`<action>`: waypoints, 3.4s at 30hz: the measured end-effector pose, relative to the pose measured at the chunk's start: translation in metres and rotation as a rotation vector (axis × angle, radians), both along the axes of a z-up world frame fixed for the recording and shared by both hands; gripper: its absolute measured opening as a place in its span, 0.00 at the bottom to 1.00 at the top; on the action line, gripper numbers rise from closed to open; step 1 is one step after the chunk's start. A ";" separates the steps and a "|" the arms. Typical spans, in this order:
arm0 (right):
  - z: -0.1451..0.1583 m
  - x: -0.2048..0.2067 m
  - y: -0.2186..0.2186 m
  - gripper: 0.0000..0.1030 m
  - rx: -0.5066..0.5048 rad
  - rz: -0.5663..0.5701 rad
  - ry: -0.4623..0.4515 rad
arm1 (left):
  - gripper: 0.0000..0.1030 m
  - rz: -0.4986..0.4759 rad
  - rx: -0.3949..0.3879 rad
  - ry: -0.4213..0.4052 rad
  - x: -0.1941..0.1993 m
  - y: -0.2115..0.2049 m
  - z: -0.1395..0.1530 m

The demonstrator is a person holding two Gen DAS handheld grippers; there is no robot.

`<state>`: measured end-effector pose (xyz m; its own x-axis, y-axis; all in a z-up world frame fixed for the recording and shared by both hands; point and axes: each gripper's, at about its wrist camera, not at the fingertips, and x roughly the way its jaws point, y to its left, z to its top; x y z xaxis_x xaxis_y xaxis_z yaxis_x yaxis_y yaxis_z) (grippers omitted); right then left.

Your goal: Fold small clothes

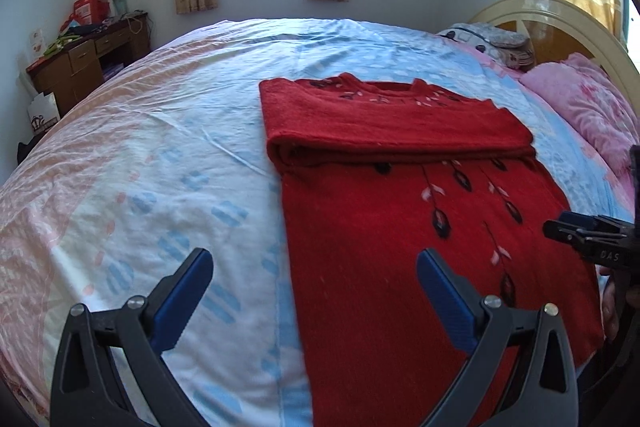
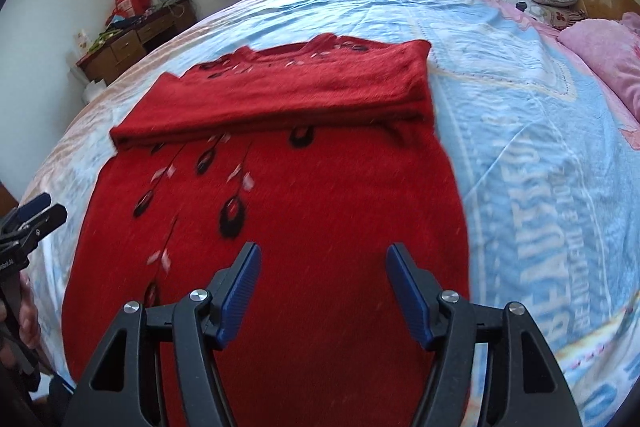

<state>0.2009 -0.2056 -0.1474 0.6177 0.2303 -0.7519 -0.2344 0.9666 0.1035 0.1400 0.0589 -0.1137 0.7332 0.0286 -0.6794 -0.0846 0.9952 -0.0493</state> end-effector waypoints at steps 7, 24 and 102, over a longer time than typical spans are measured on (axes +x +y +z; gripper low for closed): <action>-0.005 -0.024 0.011 0.65 -0.023 0.042 0.032 | 1.00 -0.052 0.007 0.029 -0.023 -0.014 -0.005; -0.016 -0.080 0.012 0.66 -0.084 0.092 0.101 | 1.00 -0.122 -0.015 0.115 -0.055 -0.029 -0.022; 0.014 -0.144 -0.124 0.05 0.365 0.008 0.151 | 0.07 -0.240 -0.506 0.153 -0.095 0.017 -0.012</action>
<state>0.0573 -0.3297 -0.1331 0.5037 0.5039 -0.7017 -0.1978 0.8579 0.4742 0.0449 0.0756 -0.1260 0.5713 -0.4824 -0.6641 0.0965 0.8429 -0.5293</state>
